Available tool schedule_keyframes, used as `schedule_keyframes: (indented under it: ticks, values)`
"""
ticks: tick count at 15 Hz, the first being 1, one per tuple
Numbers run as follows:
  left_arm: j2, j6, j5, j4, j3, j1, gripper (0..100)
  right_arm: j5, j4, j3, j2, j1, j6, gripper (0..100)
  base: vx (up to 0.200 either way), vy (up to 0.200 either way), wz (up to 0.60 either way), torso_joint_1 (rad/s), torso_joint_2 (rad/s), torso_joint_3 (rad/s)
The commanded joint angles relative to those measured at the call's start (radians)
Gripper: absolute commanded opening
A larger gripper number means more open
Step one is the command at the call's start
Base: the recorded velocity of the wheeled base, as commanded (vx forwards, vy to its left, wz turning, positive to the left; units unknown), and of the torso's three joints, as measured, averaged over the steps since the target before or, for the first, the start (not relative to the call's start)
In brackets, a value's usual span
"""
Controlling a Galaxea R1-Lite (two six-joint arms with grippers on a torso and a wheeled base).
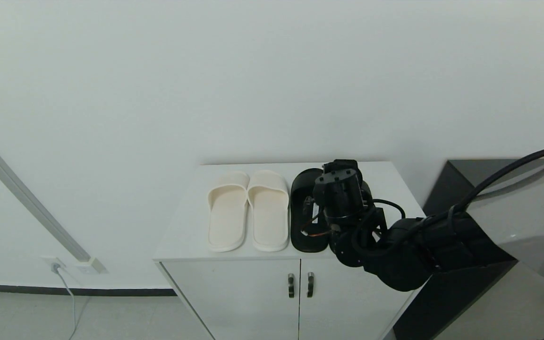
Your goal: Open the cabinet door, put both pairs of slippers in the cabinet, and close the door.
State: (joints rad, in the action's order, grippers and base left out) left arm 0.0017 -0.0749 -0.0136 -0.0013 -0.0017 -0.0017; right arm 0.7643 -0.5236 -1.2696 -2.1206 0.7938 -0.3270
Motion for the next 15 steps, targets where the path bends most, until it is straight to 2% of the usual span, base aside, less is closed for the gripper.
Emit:
schedule_keyframes:
  ticks: [1, 7, 8, 15]
  values:
    - [0.001, 0.000, 0.000, 0.000, 0.000, 0.000, 0, 0.000, -0.018, -0.007, -0.032, -0.019, 0.011, 100, 0.000, 0.000, 0.00, 0.000, 0.00, 0.000]
    - [0.001, 0.000, 0.000, 0.000, 0.000, 0.000, 0, 0.001, -0.061, -0.045, -0.087, -0.044, 0.059, 100, 0.000, 0.000, 0.00, 0.000, 0.00, 0.000]
    - [0.001, 0.000, 0.000, 0.000, 0.000, 0.000, 0, 0.003, -0.061, -0.051, -0.088, -0.047, 0.060, 0, 0.000, 0.000, 0.00, 0.000, 0.00, 0.000]
    - [0.001, 0.000, 0.000, 0.000, 0.000, 0.000, 0, 0.015, -0.061, -0.073, -0.079, -0.059, 0.082, 0, 0.000, 0.000, 0.00, 0.000, 0.00, 0.000]
